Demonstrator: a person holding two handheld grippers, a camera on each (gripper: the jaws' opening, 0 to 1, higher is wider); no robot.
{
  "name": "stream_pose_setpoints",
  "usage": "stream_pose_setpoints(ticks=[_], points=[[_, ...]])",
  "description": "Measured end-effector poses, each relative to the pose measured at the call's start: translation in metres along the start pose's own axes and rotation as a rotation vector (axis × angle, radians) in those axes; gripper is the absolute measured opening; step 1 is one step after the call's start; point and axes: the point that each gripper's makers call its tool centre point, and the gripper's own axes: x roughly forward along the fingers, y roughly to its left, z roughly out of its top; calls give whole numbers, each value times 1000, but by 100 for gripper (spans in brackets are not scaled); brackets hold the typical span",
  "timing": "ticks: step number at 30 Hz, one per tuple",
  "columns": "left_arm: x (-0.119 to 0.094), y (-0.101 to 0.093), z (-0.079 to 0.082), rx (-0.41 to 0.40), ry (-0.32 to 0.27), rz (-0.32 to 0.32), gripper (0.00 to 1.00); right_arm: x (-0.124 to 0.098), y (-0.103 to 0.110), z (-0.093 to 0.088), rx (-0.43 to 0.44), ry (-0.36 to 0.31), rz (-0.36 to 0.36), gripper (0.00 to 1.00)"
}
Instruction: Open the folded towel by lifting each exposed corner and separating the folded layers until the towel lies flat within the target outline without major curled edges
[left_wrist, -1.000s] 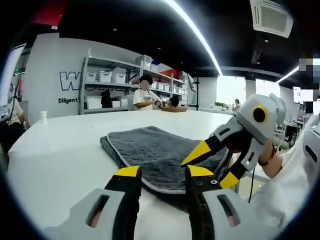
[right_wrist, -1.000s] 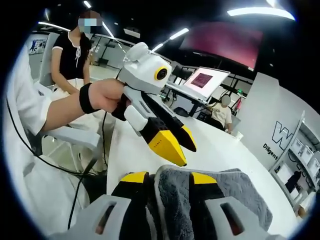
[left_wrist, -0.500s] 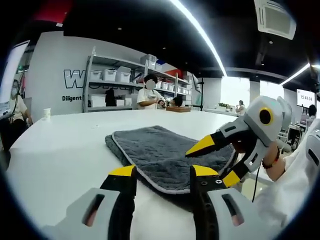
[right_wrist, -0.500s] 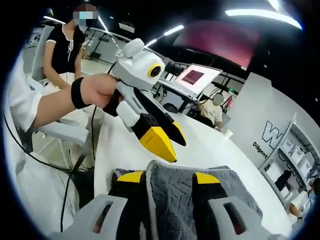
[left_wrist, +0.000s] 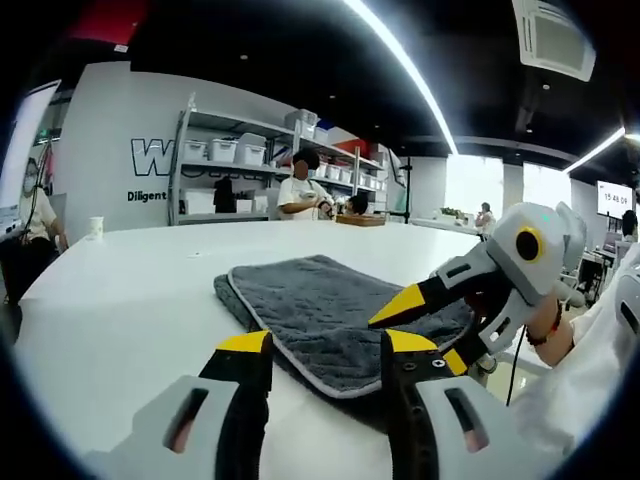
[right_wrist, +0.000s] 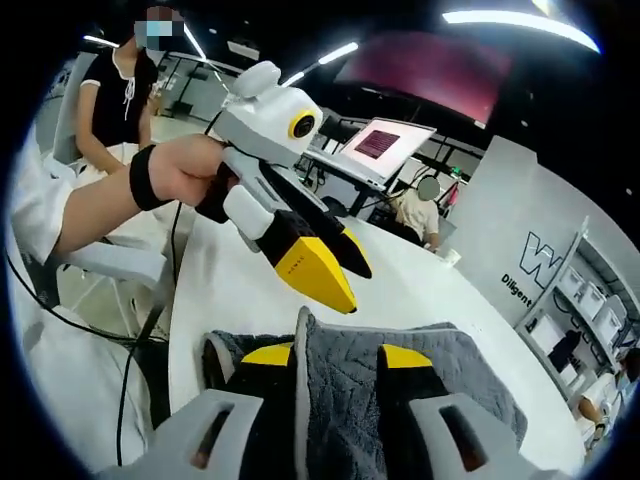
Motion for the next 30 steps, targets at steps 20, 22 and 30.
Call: stream_pose_setpoints(ticks=[20, 22, 30], points=[[19, 17, -5, -66, 16, -1, 42, -4, -7, 1, 109, -72, 40, 0], [22, 18, -5, -79, 22, -6, 42, -5, -7, 0, 110, -72, 39, 0], [31, 16, 1, -86, 15, -9, 41, -13, -12, 3, 245, -138, 68, 0]])
